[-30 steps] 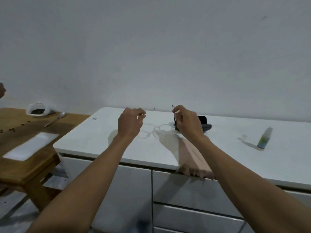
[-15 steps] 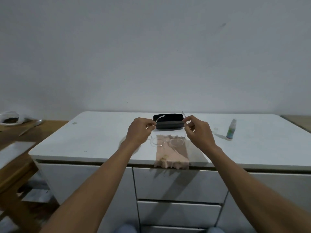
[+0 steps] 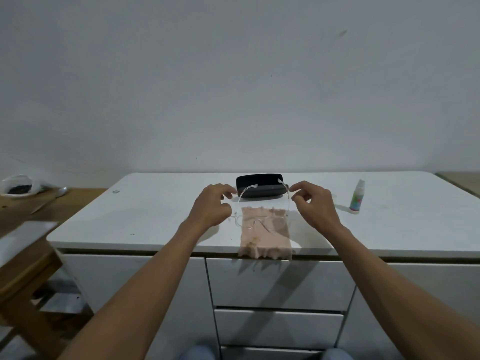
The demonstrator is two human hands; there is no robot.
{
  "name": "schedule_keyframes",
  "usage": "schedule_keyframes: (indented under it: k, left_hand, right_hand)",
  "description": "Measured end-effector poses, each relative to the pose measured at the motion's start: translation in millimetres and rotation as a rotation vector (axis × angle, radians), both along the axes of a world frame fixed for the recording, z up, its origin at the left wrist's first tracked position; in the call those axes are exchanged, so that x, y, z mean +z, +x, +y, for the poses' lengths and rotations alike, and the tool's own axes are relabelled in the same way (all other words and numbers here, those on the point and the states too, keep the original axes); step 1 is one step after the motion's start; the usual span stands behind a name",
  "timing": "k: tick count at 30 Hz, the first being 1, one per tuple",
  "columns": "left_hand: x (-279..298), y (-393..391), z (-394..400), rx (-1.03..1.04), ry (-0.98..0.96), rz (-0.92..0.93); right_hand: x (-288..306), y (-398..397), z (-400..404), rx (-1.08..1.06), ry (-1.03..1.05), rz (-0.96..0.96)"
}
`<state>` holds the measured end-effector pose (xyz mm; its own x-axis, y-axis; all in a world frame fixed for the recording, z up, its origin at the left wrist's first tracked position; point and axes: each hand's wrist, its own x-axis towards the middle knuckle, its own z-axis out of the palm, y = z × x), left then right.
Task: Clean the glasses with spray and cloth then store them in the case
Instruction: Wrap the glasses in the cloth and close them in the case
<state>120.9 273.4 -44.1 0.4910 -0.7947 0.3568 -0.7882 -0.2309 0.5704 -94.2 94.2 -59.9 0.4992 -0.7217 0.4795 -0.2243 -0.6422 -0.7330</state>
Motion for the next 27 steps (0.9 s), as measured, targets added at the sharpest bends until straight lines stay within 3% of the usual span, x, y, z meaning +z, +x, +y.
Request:
schedule_keyframes:
  k: [6,13,18,27]
  left_hand:
    - [-10.5,17.1,-17.2,0.036,0.007,0.164]
    - [-3.6,18.0,-45.3,-0.031,0.089,0.402]
    - [-7.0,25.5,-59.7,-0.062,0.21,0.383]
    - [-3.9,28.7,-63.2,-0.126,0.248,0.453]
  right_hand:
    - [-11.7,8.8,-28.6,0.003,0.133,0.231]
    - [-7.8,26.3,-38.9,0.094,0.116,0.42]
    - [-4.1,37.1,-39.4,0.137,0.091,0.497]
    - [-0.2,43.9,-44.3,0.158,0.143,0.552]
